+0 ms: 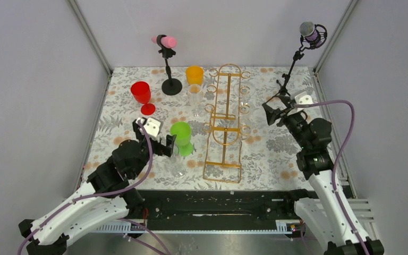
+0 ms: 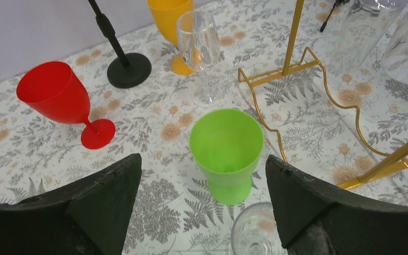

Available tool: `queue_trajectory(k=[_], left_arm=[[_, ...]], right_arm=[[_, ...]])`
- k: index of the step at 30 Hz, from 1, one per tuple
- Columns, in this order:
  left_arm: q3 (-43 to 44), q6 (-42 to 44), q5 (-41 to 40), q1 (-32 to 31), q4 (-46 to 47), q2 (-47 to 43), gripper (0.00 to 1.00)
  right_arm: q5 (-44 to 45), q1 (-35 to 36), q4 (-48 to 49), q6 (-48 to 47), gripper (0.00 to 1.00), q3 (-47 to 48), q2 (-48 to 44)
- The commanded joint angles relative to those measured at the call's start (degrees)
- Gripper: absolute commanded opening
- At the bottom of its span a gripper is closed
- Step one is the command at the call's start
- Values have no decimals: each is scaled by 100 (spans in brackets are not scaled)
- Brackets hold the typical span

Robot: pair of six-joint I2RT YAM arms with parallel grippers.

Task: Place the wine glass upside down on the wine glass rack
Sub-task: Adjust the wine glass in the wine rack, then pick up the wine glass at the center of the board.

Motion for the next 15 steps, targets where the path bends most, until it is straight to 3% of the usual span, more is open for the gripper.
queue_trajectory(k=[1, 9, 12, 15], left_arm=[[607, -211, -65, 30, -186, 198, 87], [2071, -1310, 198, 28, -2154, 824, 87], [2666, -1697, 385, 30, -3037, 1064, 87], [3082, -2050, 534, 22, -3739, 1187, 86]], right_arm=[[1854, -16, -571, 1416, 73, -17, -649], [2754, -17, -2860, 3068, 62, 700, -1174], [2617, -14, -3911, 3228, 64, 1154, -1055], [2350, -16, -4293, 3294, 65, 1357, -1032]])
